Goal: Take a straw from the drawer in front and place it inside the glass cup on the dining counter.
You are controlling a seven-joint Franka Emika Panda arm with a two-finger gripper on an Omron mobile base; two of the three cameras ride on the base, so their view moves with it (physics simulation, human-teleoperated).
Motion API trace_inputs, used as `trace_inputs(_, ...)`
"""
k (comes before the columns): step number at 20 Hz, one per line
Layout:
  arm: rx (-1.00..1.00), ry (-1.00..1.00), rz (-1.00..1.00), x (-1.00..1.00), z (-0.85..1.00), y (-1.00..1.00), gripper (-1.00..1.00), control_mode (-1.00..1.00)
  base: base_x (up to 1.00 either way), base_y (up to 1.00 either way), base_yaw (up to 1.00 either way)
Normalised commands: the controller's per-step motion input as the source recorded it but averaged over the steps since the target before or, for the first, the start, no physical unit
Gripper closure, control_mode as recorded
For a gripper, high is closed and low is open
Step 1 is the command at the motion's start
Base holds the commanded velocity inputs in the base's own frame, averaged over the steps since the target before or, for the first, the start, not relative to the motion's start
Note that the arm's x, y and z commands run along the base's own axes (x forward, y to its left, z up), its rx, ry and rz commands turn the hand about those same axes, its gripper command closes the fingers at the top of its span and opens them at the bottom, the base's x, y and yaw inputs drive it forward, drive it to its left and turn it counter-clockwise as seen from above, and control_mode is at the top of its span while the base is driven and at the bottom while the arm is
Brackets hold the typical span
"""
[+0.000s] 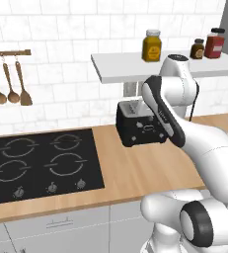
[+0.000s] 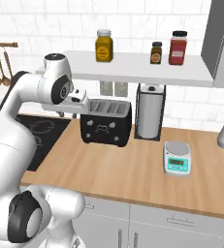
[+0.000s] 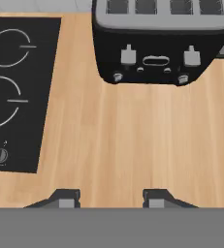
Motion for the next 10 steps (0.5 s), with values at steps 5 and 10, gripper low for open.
trace_inputs(5,0.0,0.0,0.0,0.0,0.0,0.0,-1.0,1.0,-0.49,0.0,0.0)
trace_inputs(10,0.0,0.0,0.0,0.0,0.0,0.0,-1.0,1.0,-0.96,-0.34,0.04)
